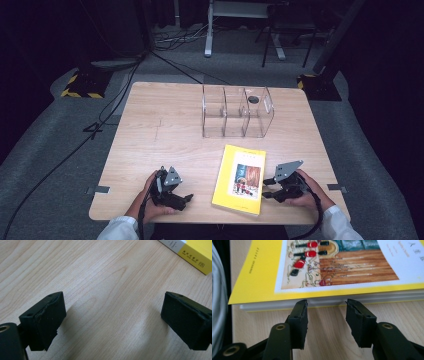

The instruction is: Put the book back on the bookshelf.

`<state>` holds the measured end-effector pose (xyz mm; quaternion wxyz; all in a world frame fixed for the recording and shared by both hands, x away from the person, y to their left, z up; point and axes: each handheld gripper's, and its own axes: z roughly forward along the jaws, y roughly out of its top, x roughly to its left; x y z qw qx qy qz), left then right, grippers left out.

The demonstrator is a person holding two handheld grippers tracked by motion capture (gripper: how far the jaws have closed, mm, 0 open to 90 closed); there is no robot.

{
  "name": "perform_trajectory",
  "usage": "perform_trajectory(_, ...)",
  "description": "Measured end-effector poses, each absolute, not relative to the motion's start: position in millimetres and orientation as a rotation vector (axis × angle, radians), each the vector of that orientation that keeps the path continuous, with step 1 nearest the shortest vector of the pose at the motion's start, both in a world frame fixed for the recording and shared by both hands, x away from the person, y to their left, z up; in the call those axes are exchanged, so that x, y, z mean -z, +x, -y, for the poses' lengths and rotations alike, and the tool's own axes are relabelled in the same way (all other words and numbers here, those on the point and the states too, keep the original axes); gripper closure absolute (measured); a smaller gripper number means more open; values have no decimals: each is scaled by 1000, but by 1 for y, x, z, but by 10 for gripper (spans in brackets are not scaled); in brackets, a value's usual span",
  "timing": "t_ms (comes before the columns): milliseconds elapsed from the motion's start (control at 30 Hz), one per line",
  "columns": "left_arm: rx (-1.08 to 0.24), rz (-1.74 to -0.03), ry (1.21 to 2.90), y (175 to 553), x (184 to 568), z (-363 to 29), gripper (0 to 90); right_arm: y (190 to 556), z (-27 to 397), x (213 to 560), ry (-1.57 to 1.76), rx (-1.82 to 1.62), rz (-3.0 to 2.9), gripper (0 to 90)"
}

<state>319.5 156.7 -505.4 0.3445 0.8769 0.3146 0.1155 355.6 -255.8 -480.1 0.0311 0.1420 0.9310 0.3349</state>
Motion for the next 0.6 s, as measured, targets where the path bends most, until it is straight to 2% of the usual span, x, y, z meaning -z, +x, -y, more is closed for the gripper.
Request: perform_trajectory(600, -282, -786, 2296, 312, 505, -146, 69, 337, 239, 467, 392, -1305, -2794, 498)
